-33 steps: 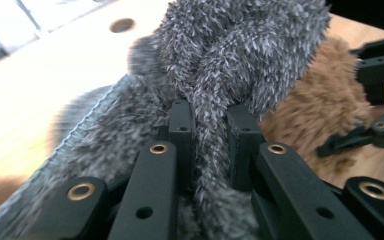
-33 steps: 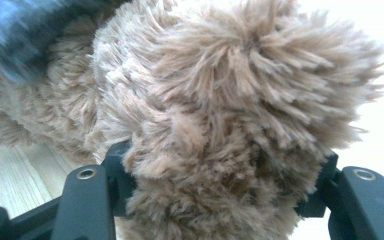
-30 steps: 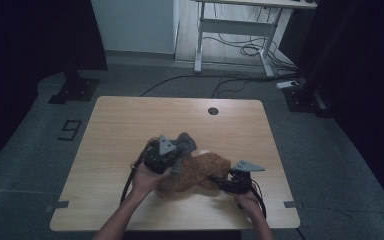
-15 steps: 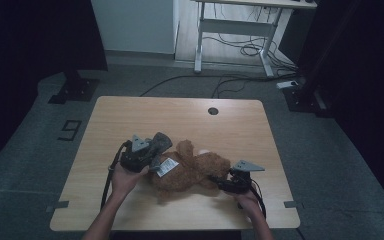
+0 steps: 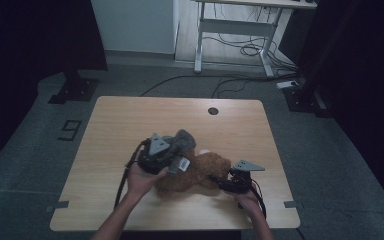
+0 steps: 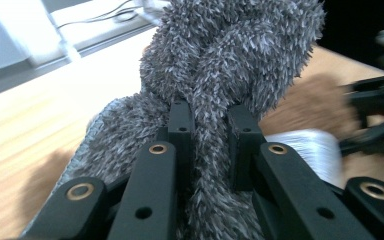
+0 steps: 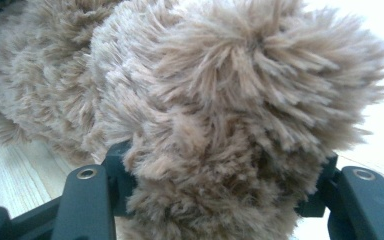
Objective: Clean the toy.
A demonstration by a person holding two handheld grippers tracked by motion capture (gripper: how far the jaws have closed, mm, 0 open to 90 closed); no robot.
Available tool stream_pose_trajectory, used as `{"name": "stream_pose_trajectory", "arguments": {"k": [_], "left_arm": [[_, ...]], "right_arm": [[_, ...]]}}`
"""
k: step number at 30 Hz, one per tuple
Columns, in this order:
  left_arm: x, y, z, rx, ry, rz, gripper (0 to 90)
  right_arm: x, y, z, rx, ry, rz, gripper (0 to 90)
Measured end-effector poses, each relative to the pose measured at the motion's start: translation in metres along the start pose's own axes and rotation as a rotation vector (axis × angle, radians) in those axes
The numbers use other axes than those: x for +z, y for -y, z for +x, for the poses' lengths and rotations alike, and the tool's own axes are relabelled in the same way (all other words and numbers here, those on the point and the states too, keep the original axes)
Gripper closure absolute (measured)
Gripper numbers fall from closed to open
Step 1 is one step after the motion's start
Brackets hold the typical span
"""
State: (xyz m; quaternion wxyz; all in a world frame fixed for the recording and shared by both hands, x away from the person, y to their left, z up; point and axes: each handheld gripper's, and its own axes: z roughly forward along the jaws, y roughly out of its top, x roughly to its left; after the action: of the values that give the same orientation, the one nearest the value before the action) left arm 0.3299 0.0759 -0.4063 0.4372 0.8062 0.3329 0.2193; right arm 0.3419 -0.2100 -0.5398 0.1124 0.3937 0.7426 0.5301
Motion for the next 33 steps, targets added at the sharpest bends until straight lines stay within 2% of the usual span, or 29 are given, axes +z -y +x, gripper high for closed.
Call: {"name": "stream_pose_trajectory", "arguments": {"k": [1, 6, 9, 11, 13, 15, 20, 23, 25, 27, 28, 31, 33], "left_arm": [[0.000, 0.000, 0.000, 0.000, 0.000, 0.000, 76.5], [0.046, -0.018, -0.043, 0.077, 0.064, 0.061, 76.4], [0.078, -0.014, -0.058, 0.112, 0.079, 0.137, 76.4], [0.086, -0.007, -0.061, 0.136, 0.057, 0.130, 76.3], [0.082, -0.005, -0.056, 0.113, 0.061, 0.124, 76.3], [0.077, -0.003, -0.048, 0.120, 0.026, 0.134, 76.3], [0.053, 0.007, -0.017, 0.078, -0.008, 0.124, 76.4], [0.036, 0.011, 0.001, 0.061, -0.057, 0.105, 76.3], [0.029, 0.015, 0.016, 0.047, -0.110, 0.124, 76.3], [0.025, 0.026, 0.034, 0.010, -0.120, 0.154, 76.3], [0.024, 0.032, 0.041, -0.026, -0.123, 0.148, 76.3], [0.016, 0.048, 0.059, -0.074, -0.126, 0.145, 76.3], [0.011, 0.054, 0.065, -0.093, -0.122, 0.137, 76.3]], "right_arm": [[0.000, 0.000, 0.000, 0.000, 0.000, 0.000, 37.7], [0.000, 0.000, 0.000, 0.000, -0.002, 0.003, 37.6], [-0.001, 0.000, 0.000, -0.003, -0.002, 0.005, 37.7], [-0.001, 0.000, 0.000, -0.001, 0.002, 0.013, 37.6], [-0.001, 0.001, -0.002, 0.005, -0.005, 0.008, 37.6], [-0.001, 0.001, -0.002, -0.002, -0.004, 0.009, 37.6], [0.000, 0.000, 0.000, -0.001, -0.003, 0.001, 37.6], [0.000, 0.000, 0.000, 0.001, -0.003, 0.000, 37.6], [0.000, 0.000, 0.000, 0.002, -0.004, -0.003, 37.6], [0.000, 0.001, -0.001, 0.003, -0.006, -0.002, 37.6], [0.000, 0.001, -0.001, 0.003, -0.007, -0.002, 37.6], [0.000, 0.000, -0.001, 0.001, -0.006, -0.003, 37.6], [0.001, 0.000, 0.000, 0.002, -0.007, -0.005, 37.6]]}}
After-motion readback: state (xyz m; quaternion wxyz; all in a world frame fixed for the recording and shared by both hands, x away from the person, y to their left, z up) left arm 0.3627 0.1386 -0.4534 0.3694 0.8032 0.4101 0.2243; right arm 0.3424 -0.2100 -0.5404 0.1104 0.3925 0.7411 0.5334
